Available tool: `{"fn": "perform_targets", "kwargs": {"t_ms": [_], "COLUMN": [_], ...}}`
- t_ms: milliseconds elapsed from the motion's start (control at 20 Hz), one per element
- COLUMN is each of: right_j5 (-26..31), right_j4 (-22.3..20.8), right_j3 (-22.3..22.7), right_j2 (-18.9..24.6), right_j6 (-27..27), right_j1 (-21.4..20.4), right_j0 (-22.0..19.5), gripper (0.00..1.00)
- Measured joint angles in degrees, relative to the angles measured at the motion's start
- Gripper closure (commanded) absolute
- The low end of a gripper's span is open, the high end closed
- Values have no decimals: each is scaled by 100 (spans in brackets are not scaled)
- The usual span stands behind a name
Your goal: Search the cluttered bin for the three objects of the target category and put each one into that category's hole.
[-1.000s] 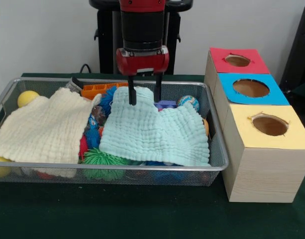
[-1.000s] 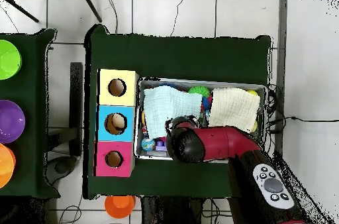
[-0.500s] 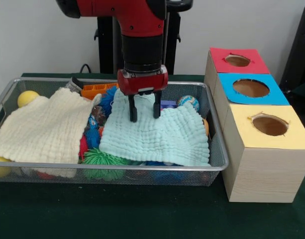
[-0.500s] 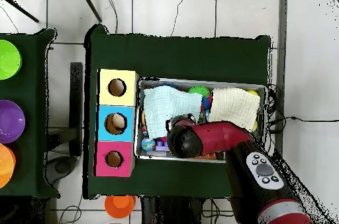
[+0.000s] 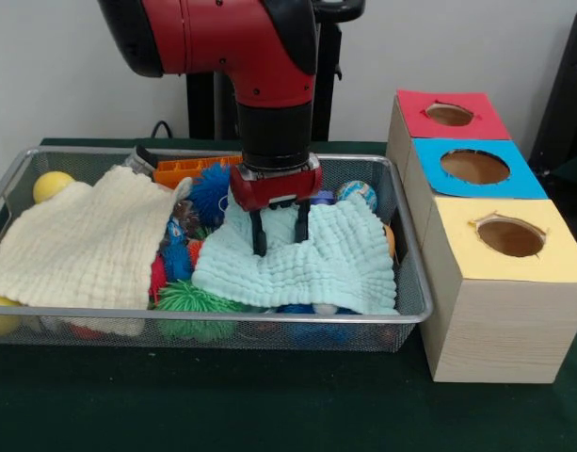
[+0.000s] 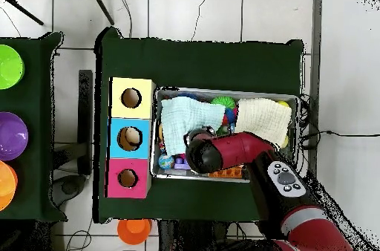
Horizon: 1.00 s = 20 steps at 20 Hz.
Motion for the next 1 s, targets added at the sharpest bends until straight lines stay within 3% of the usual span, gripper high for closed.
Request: {"fn": "perform_targets", "kwargs": {"t_ms": [600,650,1000], "right_j5": [-6,-7,-7], "right_j4": [0,0,0], "right_j3": [-157,-158,-167], "right_j2": [1,1,2], "right_j6": [0,0,0], "right_j1": [113,113,113], "right_j0": [-2,-3,-23], "gripper": [0,100,100]}}
